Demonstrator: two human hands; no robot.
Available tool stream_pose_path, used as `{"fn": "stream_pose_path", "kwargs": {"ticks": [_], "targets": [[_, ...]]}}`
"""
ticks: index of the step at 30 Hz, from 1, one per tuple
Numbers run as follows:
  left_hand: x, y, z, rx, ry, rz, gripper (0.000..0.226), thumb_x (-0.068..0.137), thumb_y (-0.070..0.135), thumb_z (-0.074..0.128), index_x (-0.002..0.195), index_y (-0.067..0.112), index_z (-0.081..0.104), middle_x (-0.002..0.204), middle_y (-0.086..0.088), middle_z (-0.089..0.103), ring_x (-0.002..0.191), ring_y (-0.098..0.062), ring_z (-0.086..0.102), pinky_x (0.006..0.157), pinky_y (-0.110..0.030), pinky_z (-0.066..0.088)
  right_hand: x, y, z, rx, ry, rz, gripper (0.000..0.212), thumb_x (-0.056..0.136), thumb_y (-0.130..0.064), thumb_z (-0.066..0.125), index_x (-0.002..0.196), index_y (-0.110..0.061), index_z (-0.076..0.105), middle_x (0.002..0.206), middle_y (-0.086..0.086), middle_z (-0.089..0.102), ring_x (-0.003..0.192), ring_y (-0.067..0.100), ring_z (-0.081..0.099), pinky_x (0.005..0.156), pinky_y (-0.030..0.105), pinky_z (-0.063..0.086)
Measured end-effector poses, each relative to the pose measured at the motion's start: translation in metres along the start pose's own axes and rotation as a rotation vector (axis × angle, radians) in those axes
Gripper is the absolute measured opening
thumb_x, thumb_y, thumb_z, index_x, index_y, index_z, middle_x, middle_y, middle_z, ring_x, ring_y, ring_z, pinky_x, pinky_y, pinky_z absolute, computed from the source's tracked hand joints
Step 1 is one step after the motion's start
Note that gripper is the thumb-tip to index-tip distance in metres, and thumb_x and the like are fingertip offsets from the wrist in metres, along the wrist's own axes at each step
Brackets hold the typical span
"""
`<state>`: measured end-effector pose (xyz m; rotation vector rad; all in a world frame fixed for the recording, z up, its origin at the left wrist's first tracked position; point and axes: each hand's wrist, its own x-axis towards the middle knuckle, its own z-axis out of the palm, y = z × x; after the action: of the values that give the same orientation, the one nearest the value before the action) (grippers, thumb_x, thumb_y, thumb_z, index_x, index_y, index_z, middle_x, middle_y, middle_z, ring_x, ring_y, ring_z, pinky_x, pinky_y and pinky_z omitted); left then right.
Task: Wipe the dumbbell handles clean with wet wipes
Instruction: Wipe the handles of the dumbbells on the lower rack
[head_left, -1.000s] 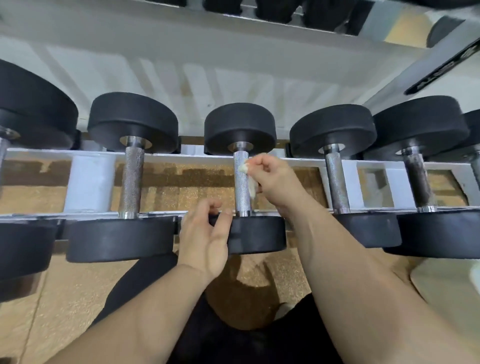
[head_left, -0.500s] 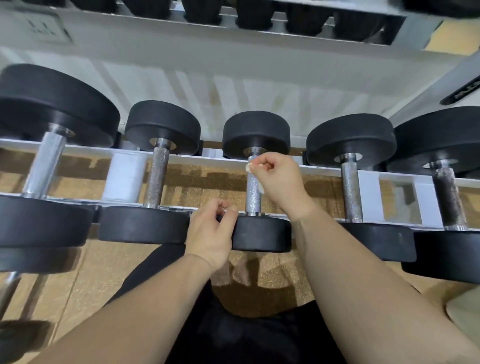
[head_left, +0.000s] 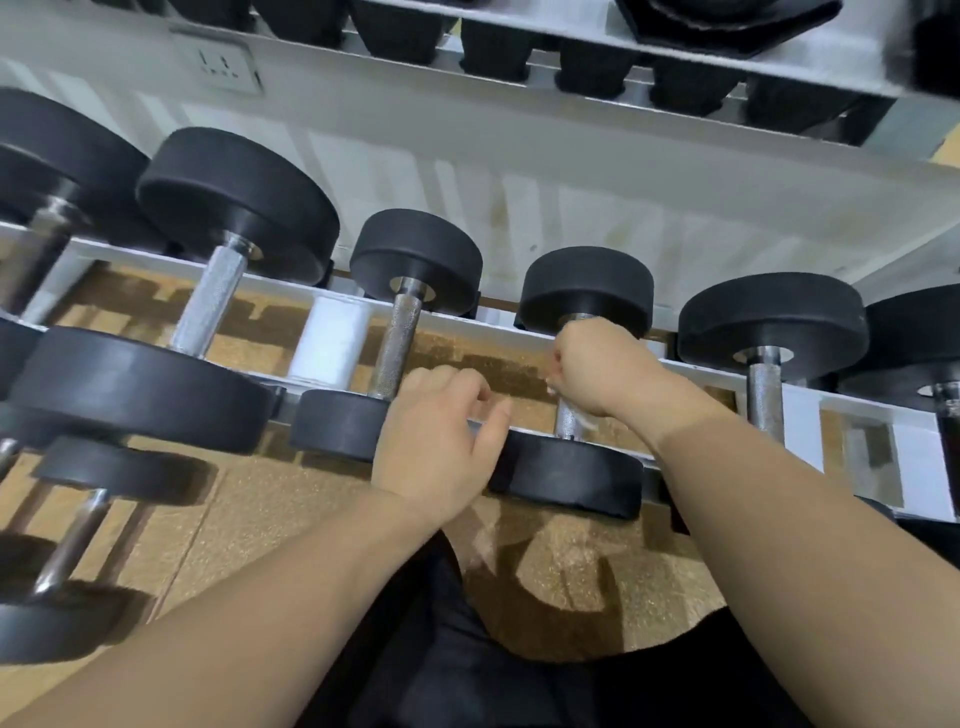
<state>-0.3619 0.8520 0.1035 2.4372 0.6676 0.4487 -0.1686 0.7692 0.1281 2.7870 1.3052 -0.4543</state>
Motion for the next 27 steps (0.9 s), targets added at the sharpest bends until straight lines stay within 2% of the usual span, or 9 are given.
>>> {"fn": "stream_pose_path", "kwargs": {"ticks": [3, 6, 11, 14, 17, 20, 22, 24, 27], "targets": [[0.003, -0.023, -0.035, 0.102, 0.114, 0.000, 0.032, 0.095, 0.045, 0.048, 0.091, 0.019, 0.066, 0.090, 0.003, 0.063, 0.093, -0.020, 0.053, 0.084, -0.037, 0.044, 0.003, -0.018, -0.009, 0.008, -0.194, -0.108, 0.028, 0.087, -0.023, 0.071, 0.062, -0.021, 0.059, 0.069, 0.001, 0.064, 0.068, 0.021, 0.062, 0.056, 0.027, 0.045], [0.009, -0.050, -0.054, 0.100, 0.213, -0.152, 0.024, 0.094, 0.040, 0.056, 0.089, 0.019, 0.067, 0.087, 0.001, 0.064, 0.090, -0.026, 0.055, 0.081, -0.042, 0.045, 0.008, -0.032, -0.015, 0.244, -0.078, -0.137, 0.013, 0.085, -0.027, 0.072, 0.075, -0.021, 0.074, 0.080, -0.006, 0.070, 0.077, 0.013, 0.065, 0.069, 0.029, 0.054], [0.022, -0.074, -0.059, -0.092, 0.231, -0.500, 0.021, 0.095, 0.040, 0.052, 0.083, 0.025, 0.058, 0.090, 0.000, 0.064, 0.092, -0.029, 0.058, 0.085, -0.046, 0.050, 0.018, -0.065, -0.023, 0.667, -0.001, -0.198, 0.009, 0.084, -0.027, 0.076, 0.077, -0.025, 0.079, 0.070, -0.022, 0.068, 0.071, -0.007, 0.060, 0.062, 0.007, 0.042], [0.031, -0.073, -0.053, -0.138, 0.182, -0.667, 0.023, 0.095, 0.042, 0.046, 0.080, 0.026, 0.054, 0.090, -0.001, 0.064, 0.093, -0.031, 0.058, 0.088, -0.047, 0.050, 0.033, -0.085, -0.020, 0.817, 0.058, -0.167, 0.012, 0.087, -0.022, 0.073, 0.076, -0.022, 0.077, 0.061, -0.015, 0.066, 0.058, 0.001, 0.061, 0.062, 0.018, 0.050], [0.033, -0.075, -0.049, -0.143, 0.181, -0.724, 0.021, 0.093, 0.043, 0.042, 0.081, 0.028, 0.052, 0.095, -0.001, 0.063, 0.096, -0.032, 0.056, 0.089, -0.049, 0.051, 0.051, -0.106, -0.005, 0.811, 0.130, -0.157, 0.016, 0.086, -0.024, 0.074, 0.070, -0.024, 0.071, 0.052, -0.015, 0.058, 0.059, 0.011, 0.062, 0.066, 0.033, 0.055], [0.033, -0.078, -0.048, -0.165, 0.171, -0.731, 0.020, 0.093, 0.041, 0.043, 0.082, 0.027, 0.054, 0.097, -0.002, 0.063, 0.097, -0.032, 0.056, 0.089, -0.049, 0.050, 0.067, -0.119, 0.011, 0.662, 0.278, -0.171, 0.006, 0.090, -0.026, 0.067, 0.086, -0.027, 0.071, 0.076, -0.012, 0.066, 0.079, 0.015, 0.063, 0.074, 0.030, 0.049], [0.033, -0.078, -0.048, -0.167, 0.168, -0.729, 0.022, 0.094, 0.041, 0.044, 0.081, 0.026, 0.055, 0.094, -0.002, 0.063, 0.093, -0.031, 0.057, 0.084, -0.046, 0.051, 0.072, -0.124, 0.022, 0.493, 0.336, -0.207, 0.018, 0.095, -0.023, 0.058, 0.108, -0.025, 0.070, 0.100, 0.000, 0.068, 0.092, 0.024, 0.063, 0.080, 0.034, 0.051], [0.034, -0.078, -0.048, -0.165, 0.164, -0.719, 0.024, 0.095, 0.041, 0.045, 0.080, 0.024, 0.055, 0.087, -0.002, 0.062, 0.087, -0.029, 0.058, 0.079, -0.044, 0.051, 0.076, -0.128, 0.031, 0.392, 0.329, -0.229, 0.022, 0.098, -0.021, 0.052, 0.112, -0.024, 0.070, 0.103, 0.004, 0.062, 0.092, 0.030, 0.062, 0.078, 0.034, 0.050], [0.034, -0.078, -0.048, -0.184, 0.172, -0.711, 0.025, 0.095, 0.040, 0.046, 0.080, 0.023, 0.056, 0.084, 0.001, 0.062, 0.085, -0.028, 0.058, 0.080, -0.044, 0.051, 0.076, -0.128, 0.035, 0.485, 0.321, -0.196, 0.023, 0.099, -0.022, 0.056, 0.113, -0.024, 0.074, 0.104, 0.004, 0.062, 0.093, 0.026, 0.062, 0.081, 0.030, 0.047]]}}
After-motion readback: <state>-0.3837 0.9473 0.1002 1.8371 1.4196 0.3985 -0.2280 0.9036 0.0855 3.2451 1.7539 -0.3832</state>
